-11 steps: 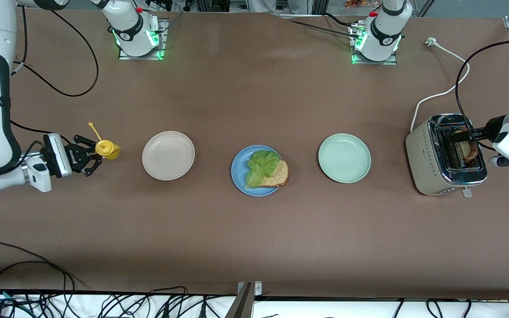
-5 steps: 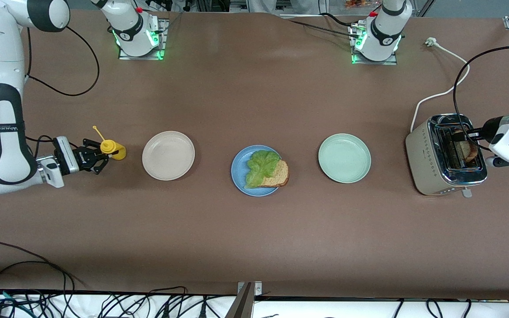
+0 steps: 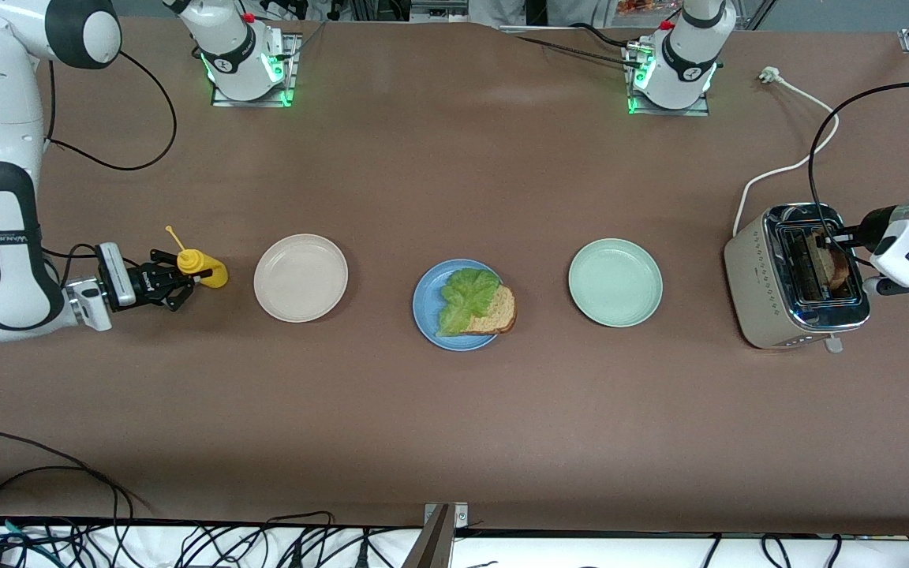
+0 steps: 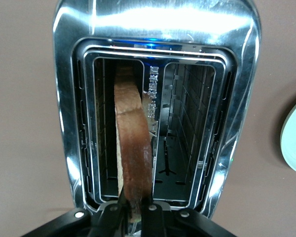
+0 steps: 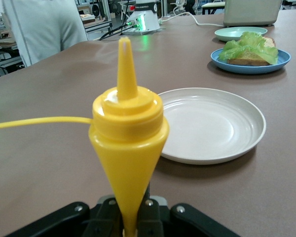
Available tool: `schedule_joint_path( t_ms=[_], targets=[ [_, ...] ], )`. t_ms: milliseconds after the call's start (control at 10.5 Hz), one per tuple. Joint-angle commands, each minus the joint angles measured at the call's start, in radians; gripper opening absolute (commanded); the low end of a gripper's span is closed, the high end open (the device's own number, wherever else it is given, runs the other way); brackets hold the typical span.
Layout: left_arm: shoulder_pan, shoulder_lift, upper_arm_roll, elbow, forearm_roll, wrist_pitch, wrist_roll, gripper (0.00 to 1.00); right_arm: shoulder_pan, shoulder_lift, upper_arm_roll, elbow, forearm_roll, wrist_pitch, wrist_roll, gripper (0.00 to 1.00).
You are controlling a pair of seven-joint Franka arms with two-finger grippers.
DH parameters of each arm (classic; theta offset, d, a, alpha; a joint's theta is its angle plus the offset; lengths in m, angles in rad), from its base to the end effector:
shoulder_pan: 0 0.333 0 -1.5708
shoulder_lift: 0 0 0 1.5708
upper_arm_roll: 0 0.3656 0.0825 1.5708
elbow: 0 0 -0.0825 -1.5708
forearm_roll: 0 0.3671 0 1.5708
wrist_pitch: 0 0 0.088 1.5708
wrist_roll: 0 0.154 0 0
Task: Make sandwich in blue plate with both arms
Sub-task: 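Set down the mustard bottle while the left gripper grasps the toaster bread, then lift the bread slice out of the toaster with the left gripper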
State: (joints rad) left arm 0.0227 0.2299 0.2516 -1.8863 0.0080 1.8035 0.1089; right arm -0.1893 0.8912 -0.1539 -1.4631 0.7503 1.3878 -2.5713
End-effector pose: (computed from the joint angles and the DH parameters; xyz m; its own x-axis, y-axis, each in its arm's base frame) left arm 0.5369 0.1457 0.3805 0.9384 0.1609 -0.3057 0.1592 -0.9868 -0.0305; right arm 0.6122 -0.0820 0.1610 -0.1300 0.4536 0.8817 0.8918 0.4421 -0.0960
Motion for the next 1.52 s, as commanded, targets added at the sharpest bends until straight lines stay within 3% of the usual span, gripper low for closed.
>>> schedule_joint_path(
  t_ms=[0, 95, 475, 665, 1046, 1236, 1426],
  targets=[
    [0.0, -0.04, -0.005, -0.008, 0.033, -0.004, 0.069, 0.0, -0.021, 0.003, 0.017, 0.007, 0.027, -0.024, -0.006, 0.83],
    [-0.001, -0.058, -0.006, -0.007, 0.039, -0.004, 0.078, 0.0, -0.022, 0.003, 0.017, 0.01, 0.027, -0.026, -0.003, 1.0],
    [-0.003, -0.112, -0.017, 0.044, 0.026, -0.064, 0.084, 0.0, -0.042, -0.008, 0.008, 0.104, 0.015, -0.116, 0.118, 1.0],
    [-0.003, -0.148, -0.057, 0.1, 0.035, -0.111, 0.083, 0.0, -0.045, -0.012, -0.016, 0.183, -0.011, -0.162, 0.227, 1.0],
    [-0.004, -0.176, -0.109, 0.159, 0.021, -0.151, 0.138, 0.0, -0.039, -0.057, -0.093, 0.244, -0.087, -0.165, 0.572, 1.0],
    [-0.015, -0.164, -0.136, 0.17, -0.069, -0.145, 0.111, 0.0, -0.036, -0.057, -0.095, 0.32, -0.164, -0.158, 0.772, 1.0],
    [-0.018, -0.129, -0.243, 0.168, -0.098, -0.141, 0.02, 0.0, -0.004, -0.067, -0.098, 0.412, -0.254, -0.148, 1.022, 1.0]
  ],
)
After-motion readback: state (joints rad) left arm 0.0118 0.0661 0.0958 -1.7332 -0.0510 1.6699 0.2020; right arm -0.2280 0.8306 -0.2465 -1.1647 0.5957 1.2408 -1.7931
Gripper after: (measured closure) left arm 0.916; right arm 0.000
